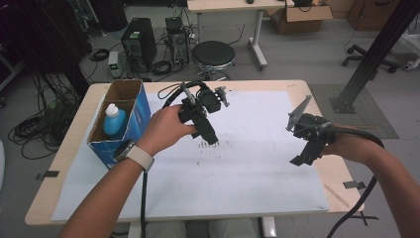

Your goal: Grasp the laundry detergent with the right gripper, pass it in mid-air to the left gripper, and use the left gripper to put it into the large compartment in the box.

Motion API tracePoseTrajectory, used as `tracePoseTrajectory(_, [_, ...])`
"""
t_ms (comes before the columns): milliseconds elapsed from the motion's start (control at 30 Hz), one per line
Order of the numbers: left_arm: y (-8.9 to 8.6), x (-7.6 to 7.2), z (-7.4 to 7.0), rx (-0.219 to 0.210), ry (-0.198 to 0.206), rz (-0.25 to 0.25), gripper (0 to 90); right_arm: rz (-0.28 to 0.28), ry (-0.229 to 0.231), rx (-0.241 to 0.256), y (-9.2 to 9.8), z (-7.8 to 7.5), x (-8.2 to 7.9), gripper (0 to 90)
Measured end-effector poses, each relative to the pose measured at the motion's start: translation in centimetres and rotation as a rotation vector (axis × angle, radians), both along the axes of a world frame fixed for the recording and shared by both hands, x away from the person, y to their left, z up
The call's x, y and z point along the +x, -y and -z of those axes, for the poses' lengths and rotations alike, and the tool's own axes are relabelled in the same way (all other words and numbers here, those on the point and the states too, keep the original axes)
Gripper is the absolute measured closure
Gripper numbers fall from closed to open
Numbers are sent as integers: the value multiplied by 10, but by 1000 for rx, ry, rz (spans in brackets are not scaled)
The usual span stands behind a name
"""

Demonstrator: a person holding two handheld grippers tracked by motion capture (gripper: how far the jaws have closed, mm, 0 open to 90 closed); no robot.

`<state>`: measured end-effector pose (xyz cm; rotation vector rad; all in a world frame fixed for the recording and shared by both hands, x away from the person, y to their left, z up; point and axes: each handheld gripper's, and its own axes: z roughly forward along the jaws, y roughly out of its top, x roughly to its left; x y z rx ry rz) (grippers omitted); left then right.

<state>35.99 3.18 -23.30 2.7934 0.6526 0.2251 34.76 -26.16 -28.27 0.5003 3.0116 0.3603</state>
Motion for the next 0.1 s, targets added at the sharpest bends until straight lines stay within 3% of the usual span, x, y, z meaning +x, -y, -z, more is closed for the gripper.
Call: tracePoseTrajectory(100, [0,0,0,-4,0,-2,95,6,4,5,2,-1,-1,67])
